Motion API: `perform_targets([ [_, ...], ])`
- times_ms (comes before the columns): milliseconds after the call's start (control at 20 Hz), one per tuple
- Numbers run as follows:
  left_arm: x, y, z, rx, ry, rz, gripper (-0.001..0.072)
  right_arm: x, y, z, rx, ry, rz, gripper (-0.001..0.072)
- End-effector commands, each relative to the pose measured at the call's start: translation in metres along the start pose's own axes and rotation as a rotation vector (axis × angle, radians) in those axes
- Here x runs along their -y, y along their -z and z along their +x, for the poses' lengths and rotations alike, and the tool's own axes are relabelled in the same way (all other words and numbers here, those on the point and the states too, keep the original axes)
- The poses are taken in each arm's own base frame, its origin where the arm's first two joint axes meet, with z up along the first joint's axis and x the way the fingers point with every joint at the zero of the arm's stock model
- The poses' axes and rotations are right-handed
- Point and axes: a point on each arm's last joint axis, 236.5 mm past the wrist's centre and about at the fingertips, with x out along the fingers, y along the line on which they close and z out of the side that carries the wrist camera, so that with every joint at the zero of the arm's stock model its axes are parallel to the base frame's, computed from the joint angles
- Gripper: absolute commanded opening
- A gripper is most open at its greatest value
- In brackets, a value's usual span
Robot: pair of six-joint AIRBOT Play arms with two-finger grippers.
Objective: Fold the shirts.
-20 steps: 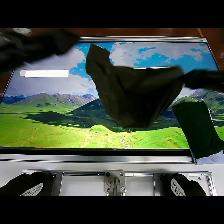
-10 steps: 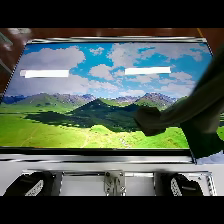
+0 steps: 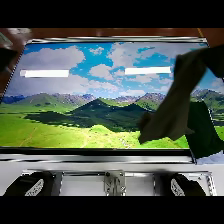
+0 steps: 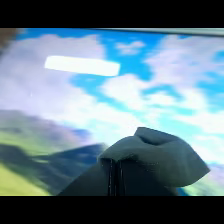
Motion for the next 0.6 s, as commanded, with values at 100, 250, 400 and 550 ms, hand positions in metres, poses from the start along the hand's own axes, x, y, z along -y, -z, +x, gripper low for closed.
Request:
perform_targets([
  [100, -0.043, 0.071, 0.062, -0.167, -0.035, -0.132, 0.0474, -0.039, 0.015, 0.133, -0.106, -0.315, 0.237, 0.0062],
  [250, -0.058, 0.100, 0.080, -0.220, -0.054, -0.174, 0.0484, -0.062, 0.101, 0.214, -0.369, -0.343, 0.250, 0.0062],
  [400, -0.067, 0.123, 0.090, -0.269, -0.068, -0.198, 0.0485, -0.111, 0.194, 0.265, -0.607, -0.409, 0.264, 0.0062],
  [550, -0.078, 0.130, 0.098, -0.254, -0.089, -0.213, 0.0485, -0.155, 0.272, 0.295, -0.753, -0.447, 0.242, 0.0200],
])
